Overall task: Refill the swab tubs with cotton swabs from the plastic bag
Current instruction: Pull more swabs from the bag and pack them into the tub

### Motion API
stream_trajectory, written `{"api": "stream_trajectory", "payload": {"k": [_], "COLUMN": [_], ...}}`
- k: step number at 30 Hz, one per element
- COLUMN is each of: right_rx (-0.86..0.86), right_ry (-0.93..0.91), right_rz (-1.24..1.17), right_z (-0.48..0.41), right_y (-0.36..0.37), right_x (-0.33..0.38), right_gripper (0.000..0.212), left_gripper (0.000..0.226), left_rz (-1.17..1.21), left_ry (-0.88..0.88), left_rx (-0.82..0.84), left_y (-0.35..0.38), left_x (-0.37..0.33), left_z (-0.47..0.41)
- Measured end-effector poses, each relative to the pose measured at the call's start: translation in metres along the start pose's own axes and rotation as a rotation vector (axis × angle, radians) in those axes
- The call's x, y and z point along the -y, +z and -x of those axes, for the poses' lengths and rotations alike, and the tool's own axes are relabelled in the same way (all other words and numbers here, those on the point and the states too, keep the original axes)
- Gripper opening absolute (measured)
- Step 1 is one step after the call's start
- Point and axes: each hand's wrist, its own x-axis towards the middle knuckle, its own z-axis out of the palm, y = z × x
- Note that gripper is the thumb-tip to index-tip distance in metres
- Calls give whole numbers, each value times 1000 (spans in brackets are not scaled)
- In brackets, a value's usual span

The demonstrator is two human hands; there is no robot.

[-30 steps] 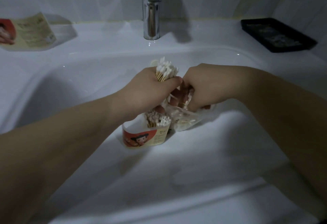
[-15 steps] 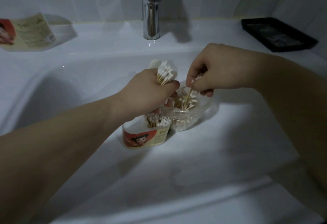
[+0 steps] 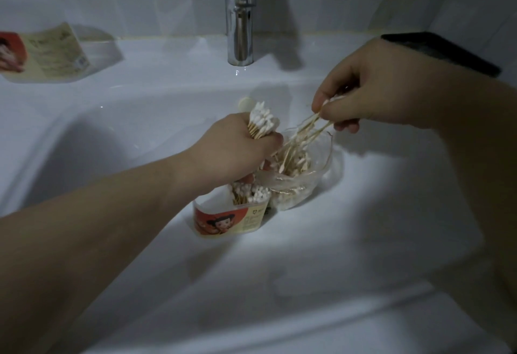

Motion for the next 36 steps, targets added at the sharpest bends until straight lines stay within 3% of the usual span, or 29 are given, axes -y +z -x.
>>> {"api": "stream_trajectory", "payload": {"k": [4, 9, 25, 30, 36], "right_rx": [45, -31, 7, 74, 113], "right_ry": [5, -18, 17, -5, 24], "right_rz": [6, -56, -99, -135, -128], "right_z": [-1, 1, -1, -3, -6], "right_y": [3, -1, 1, 10, 16], "right_x": [1, 3, 2, 5, 3], "right_gripper": [17, 15, 14, 14, 13], "left_gripper": [20, 15, 12, 15, 9], "left_rz": [14, 2, 295, 244, 185], "left_ry": [3, 8, 58, 171, 182], "left_rx": [-27, -10, -43, 11, -4], "left_y": [0, 1, 1, 3, 3], "left_x": [1, 1, -5, -6, -3], "left_z": [-1, -2, -3, 1, 0]}}
